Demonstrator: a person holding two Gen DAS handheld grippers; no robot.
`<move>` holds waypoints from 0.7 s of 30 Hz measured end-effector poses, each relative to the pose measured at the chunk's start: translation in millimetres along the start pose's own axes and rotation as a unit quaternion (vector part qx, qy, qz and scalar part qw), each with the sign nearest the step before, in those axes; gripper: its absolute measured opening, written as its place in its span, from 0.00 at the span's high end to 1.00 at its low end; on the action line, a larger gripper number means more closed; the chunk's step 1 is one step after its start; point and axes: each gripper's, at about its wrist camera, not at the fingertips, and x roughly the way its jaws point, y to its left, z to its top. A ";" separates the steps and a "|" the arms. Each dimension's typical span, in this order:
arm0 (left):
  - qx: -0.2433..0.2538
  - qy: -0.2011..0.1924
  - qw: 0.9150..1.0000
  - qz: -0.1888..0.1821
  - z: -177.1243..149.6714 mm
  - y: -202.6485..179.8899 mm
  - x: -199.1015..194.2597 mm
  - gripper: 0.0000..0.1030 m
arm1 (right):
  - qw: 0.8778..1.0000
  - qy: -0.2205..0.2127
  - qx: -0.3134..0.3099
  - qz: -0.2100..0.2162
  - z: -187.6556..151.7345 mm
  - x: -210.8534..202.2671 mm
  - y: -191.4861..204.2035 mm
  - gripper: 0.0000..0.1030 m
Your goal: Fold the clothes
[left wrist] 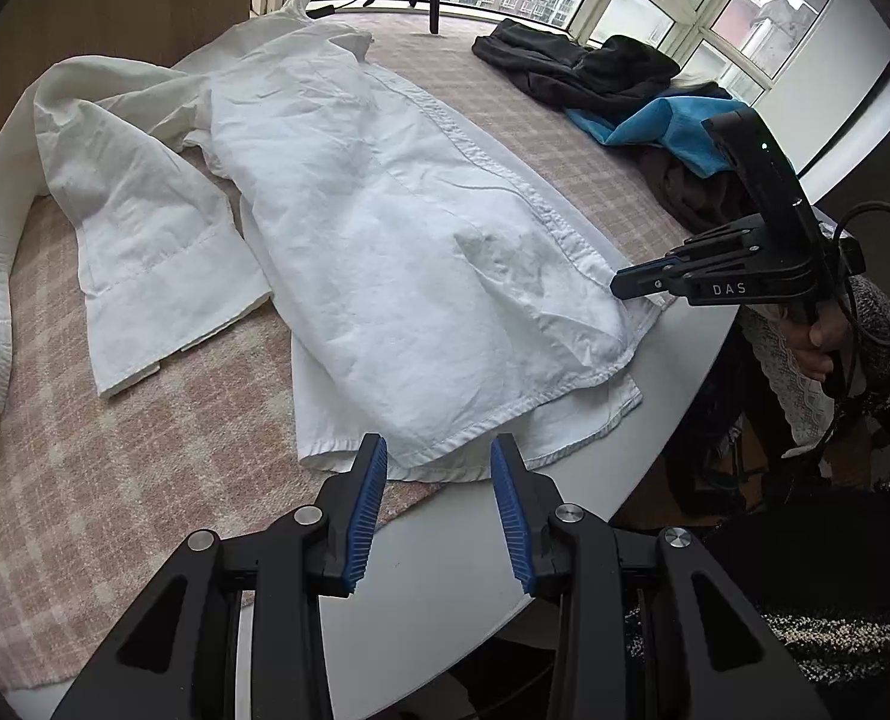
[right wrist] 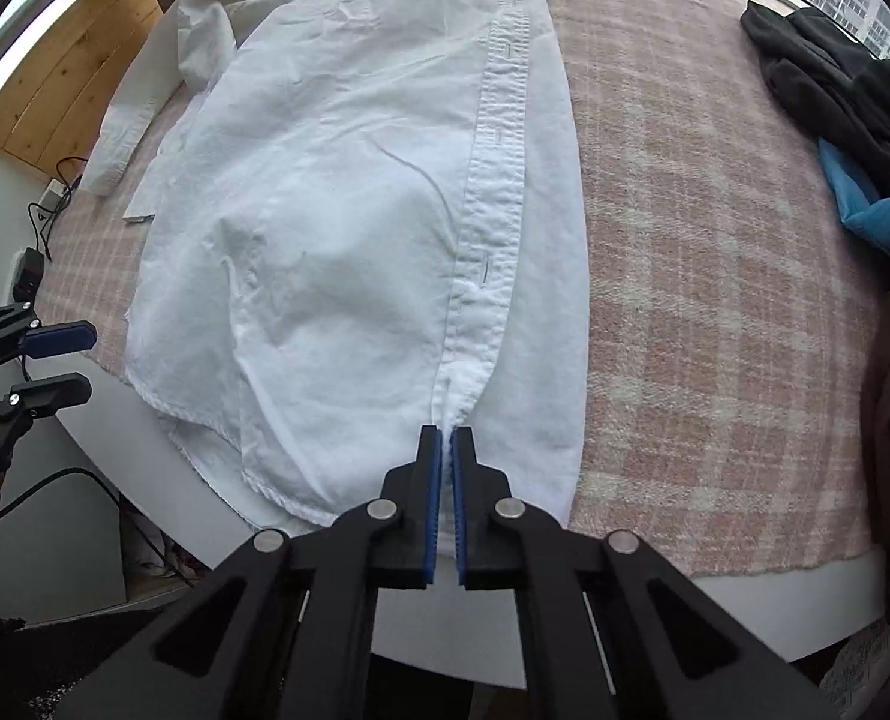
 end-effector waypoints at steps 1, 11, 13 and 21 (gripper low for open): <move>0.000 -0.001 1.000 -0.001 -0.6 -0.4 -1.1 0.67 | 1.000 -0.009 0.002 -0.009 -0.6 -7.4 -5.2 0.96; -0.005 0.002 1.000 0.009 -7.1 5.7 -3.4 0.67 | 0.998 -0.019 0.011 -0.060 5.9 -28.1 -9.0 0.89; -0.013 -0.002 1.000 0.011 -9.2 9.3 -7.5 0.67 | 0.998 -0.044 -0.023 -0.029 6.6 -43.0 19.5 0.83; -0.053 -0.025 0.998 0.036 -35.2 23.6 -32.6 0.67 | 0.976 -0.046 -0.211 0.025 11.4 -4.2 175.1 0.59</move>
